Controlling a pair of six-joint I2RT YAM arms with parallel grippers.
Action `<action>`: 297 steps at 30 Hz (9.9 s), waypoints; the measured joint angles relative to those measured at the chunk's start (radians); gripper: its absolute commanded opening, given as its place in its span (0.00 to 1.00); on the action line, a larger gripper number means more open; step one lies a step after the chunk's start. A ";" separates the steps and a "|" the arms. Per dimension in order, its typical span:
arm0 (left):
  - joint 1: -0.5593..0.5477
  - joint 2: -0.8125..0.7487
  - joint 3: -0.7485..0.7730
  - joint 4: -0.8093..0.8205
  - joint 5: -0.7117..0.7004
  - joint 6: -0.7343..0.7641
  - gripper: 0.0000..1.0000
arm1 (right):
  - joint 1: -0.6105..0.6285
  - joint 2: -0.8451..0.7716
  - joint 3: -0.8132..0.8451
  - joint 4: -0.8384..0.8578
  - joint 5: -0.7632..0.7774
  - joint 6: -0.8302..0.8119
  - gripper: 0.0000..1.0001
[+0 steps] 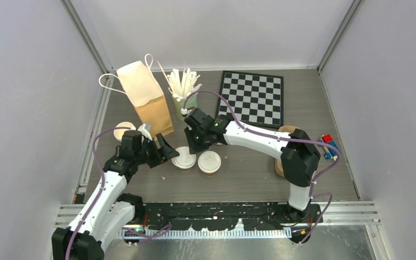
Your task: Pack the takeout coffee
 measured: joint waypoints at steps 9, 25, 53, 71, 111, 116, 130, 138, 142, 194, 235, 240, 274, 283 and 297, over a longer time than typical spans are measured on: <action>0.000 0.016 0.001 0.006 0.026 -0.010 0.81 | 0.001 0.000 0.048 -0.025 -0.001 0.000 0.22; 0.000 -0.015 0.052 -0.066 -0.077 -0.025 0.67 | 0.002 0.069 0.203 -0.153 0.011 0.000 0.23; 0.000 -0.010 0.087 -0.129 -0.115 -0.030 0.73 | 0.002 0.117 0.265 -0.214 -0.010 -0.011 0.23; 0.000 0.028 0.093 -0.158 -0.143 -0.030 0.61 | 0.002 0.154 0.279 -0.211 -0.023 -0.011 0.23; 0.000 0.075 -0.031 0.093 0.031 -0.082 0.47 | -0.009 -0.012 0.143 -0.081 -0.085 -0.004 0.24; 0.000 0.075 -0.038 0.105 0.031 -0.083 0.46 | -0.018 0.024 0.103 -0.018 -0.109 -0.004 0.23; 0.000 0.037 -0.090 0.149 0.039 -0.137 0.57 | -0.032 -0.025 -0.115 0.222 -0.135 0.040 0.24; 0.000 -0.048 -0.100 0.118 0.118 -0.191 0.63 | -0.032 -0.033 -0.121 0.227 -0.128 0.043 0.24; 0.000 -0.072 -0.172 0.167 0.157 -0.239 0.61 | -0.032 -0.033 -0.121 0.227 -0.126 0.043 0.24; -0.007 0.058 0.013 0.016 -0.030 -0.105 0.53 | -0.128 -0.078 -0.015 0.086 -0.154 0.002 0.40; -0.006 0.011 0.263 -0.135 -0.039 -0.023 0.96 | -0.146 -0.164 -0.094 0.073 -0.145 0.021 0.86; -0.006 -0.032 0.381 -0.253 -0.039 0.042 1.00 | -0.126 -0.366 -0.095 -0.021 0.004 0.011 0.89; -0.005 0.178 0.811 -0.409 -0.721 0.045 0.82 | -0.123 -0.938 -0.452 -0.172 0.463 -0.031 0.86; -0.004 0.254 0.832 -0.430 -0.801 -0.016 0.85 | -0.124 -0.921 -0.509 0.011 0.335 -0.003 0.88; 0.096 0.301 0.951 -0.560 -0.851 -0.117 0.81 | -0.117 -0.924 -0.546 0.050 0.232 0.004 0.92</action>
